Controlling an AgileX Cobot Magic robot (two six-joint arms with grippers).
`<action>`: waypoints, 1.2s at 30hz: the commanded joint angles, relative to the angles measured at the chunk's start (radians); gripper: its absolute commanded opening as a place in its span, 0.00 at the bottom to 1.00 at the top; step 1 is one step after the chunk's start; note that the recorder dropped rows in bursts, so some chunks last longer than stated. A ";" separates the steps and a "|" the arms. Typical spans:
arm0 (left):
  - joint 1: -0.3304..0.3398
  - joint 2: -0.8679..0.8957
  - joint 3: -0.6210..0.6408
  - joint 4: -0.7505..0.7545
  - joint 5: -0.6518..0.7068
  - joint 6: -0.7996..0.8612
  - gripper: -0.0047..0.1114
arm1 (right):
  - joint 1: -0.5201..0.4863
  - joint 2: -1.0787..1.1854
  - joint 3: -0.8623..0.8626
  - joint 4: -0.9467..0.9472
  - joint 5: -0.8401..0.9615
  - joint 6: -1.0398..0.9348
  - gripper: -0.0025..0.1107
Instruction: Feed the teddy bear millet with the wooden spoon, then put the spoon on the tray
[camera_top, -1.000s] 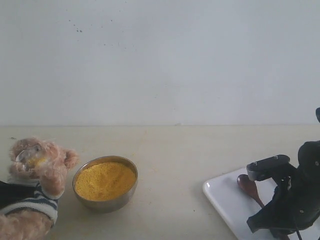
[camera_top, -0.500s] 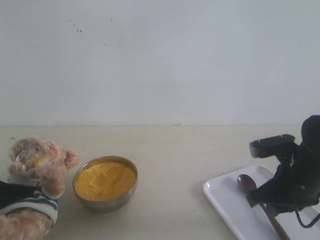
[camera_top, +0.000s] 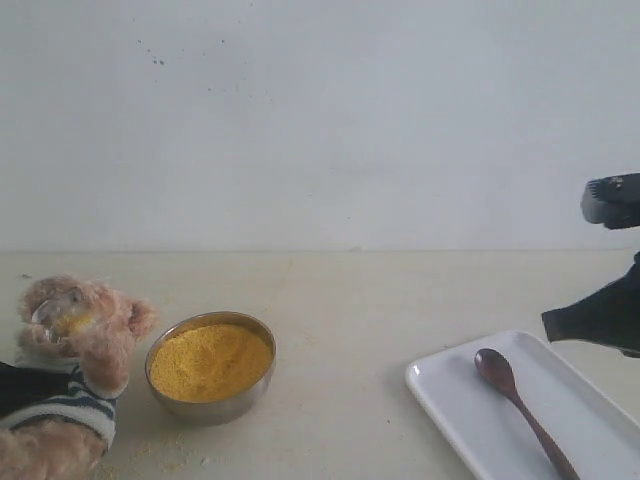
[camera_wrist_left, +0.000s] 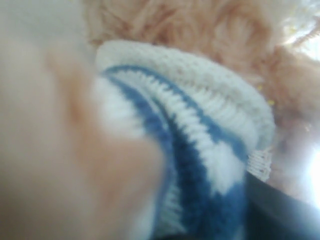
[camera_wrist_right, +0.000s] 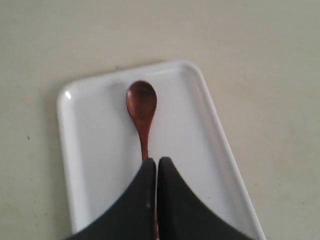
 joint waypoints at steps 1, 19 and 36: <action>0.002 0.000 -0.004 -0.010 0.035 0.002 0.08 | -0.009 -0.193 0.167 -0.011 -0.246 0.048 0.02; 0.002 0.000 -0.004 -0.009 0.035 0.002 0.08 | -0.009 -1.007 0.457 -0.009 -0.414 0.015 0.02; 0.002 0.000 -0.004 0.000 0.035 0.002 0.08 | -0.009 -1.044 0.702 0.008 -0.503 -0.012 0.02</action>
